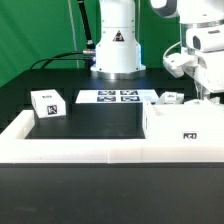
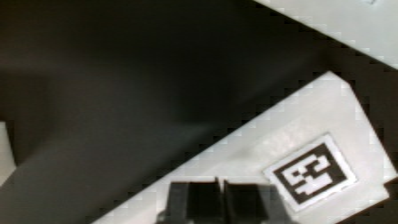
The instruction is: Assemble cabinet
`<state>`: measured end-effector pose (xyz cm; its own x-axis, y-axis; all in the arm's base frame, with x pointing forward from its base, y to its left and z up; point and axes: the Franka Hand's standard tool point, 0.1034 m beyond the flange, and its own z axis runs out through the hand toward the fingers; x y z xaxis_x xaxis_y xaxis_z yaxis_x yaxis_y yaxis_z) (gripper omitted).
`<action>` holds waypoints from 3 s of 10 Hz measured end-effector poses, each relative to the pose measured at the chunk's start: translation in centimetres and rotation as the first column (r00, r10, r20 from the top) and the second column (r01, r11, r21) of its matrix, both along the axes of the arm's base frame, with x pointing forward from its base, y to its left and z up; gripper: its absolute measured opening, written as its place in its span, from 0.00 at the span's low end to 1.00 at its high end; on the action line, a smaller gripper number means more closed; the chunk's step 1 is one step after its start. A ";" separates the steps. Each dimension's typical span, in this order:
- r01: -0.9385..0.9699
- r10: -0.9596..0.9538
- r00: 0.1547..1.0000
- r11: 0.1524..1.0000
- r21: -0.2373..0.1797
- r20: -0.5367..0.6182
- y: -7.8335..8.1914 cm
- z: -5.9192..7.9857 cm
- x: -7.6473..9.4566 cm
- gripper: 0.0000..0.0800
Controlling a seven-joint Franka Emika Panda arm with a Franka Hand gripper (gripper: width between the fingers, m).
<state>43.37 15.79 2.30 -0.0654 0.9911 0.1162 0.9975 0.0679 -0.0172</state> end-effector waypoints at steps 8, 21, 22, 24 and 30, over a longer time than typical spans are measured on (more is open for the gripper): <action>-0.122 0.122 0.992 0.993 0.000 0.045 0.9 1.1 1.3 0.53; -0.366 0.366 0.930 0.931 0.000 0.039 2.7 -0.8 -0.8 1.00; -0.358 0.358 0.933 0.934 0.000 0.035 2.6 -0.8 -0.9 1.00; -0.274 0.273 0.961 0.962 0.003 0.035 2.0 -1.0 -1.1 1.00; -0.244 0.243 0.970 0.970 0.004 0.026 2.5 -1.0 -1.2 0.42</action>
Offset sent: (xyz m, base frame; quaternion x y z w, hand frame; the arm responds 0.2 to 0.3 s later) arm 0.0077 0.0091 0.0153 -0.0068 0.0142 -0.0712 0.9973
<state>42.21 18.24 1.26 -0.3077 0.9440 0.1188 0.9511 0.3088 0.0095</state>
